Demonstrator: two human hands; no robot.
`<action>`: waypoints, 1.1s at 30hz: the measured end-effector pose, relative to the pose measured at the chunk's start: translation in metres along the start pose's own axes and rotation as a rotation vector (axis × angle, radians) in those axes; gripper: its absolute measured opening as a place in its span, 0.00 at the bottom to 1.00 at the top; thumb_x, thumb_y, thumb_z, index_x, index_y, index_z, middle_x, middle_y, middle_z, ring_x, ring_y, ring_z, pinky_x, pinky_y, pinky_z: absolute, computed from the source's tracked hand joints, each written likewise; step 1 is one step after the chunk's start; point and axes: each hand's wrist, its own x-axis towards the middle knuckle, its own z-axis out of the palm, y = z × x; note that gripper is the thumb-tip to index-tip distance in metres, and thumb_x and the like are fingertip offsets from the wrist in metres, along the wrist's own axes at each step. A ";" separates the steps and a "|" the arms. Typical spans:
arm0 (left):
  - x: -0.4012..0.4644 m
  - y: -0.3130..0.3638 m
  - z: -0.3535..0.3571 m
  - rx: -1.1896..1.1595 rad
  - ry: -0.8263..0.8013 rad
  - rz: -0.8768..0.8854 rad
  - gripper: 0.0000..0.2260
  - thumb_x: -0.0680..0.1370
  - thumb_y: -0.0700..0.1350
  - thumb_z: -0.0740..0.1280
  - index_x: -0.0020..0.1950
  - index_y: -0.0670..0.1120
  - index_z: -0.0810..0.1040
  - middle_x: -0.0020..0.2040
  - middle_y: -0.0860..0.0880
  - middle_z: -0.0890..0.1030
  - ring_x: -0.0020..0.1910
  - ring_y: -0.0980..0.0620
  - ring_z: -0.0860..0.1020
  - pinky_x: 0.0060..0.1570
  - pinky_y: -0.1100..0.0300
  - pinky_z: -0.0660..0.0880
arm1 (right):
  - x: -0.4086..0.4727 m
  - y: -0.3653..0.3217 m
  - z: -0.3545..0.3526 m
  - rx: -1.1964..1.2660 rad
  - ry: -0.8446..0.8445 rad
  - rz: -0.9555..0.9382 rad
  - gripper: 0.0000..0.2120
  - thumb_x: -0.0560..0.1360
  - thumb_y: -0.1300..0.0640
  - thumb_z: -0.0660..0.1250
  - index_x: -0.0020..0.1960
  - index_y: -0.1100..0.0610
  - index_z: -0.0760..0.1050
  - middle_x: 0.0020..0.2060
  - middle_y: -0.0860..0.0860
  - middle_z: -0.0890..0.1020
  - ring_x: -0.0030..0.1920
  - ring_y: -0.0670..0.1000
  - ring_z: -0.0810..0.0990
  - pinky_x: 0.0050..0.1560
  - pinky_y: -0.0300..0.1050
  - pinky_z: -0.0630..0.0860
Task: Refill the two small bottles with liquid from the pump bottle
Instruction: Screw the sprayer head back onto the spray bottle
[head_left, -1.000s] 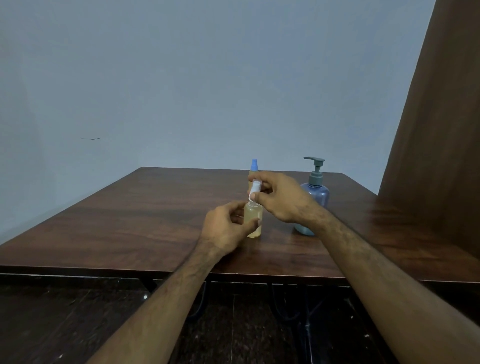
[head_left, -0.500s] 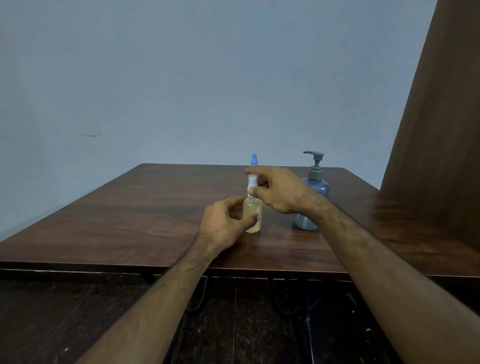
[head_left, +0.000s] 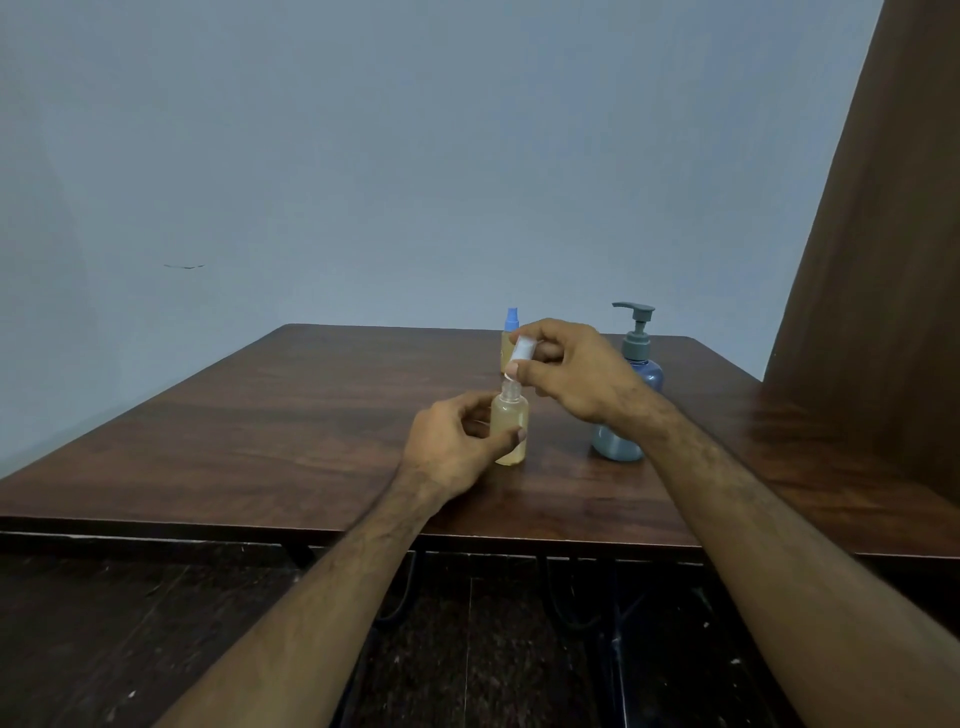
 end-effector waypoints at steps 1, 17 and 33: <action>0.000 0.000 0.000 0.003 -0.001 0.004 0.19 0.70 0.52 0.79 0.60 0.55 0.83 0.48 0.58 0.86 0.45 0.62 0.83 0.51 0.62 0.82 | 0.000 -0.001 -0.001 -0.034 -0.029 0.003 0.20 0.82 0.57 0.74 0.73 0.54 0.78 0.54 0.52 0.90 0.51 0.48 0.85 0.64 0.54 0.82; -0.001 0.001 -0.001 0.008 -0.015 0.002 0.19 0.71 0.52 0.79 0.61 0.54 0.83 0.48 0.58 0.86 0.46 0.61 0.83 0.53 0.59 0.82 | 0.004 -0.005 0.004 -0.313 -0.097 -0.073 0.25 0.84 0.54 0.71 0.79 0.52 0.73 0.61 0.54 0.86 0.63 0.54 0.84 0.67 0.53 0.80; 0.002 -0.003 -0.001 0.025 -0.014 0.009 0.18 0.70 0.54 0.79 0.59 0.56 0.83 0.47 0.59 0.86 0.44 0.65 0.83 0.49 0.66 0.79 | -0.002 0.014 0.019 0.061 0.057 -0.042 0.21 0.81 0.59 0.75 0.73 0.54 0.79 0.60 0.51 0.88 0.61 0.50 0.86 0.69 0.55 0.81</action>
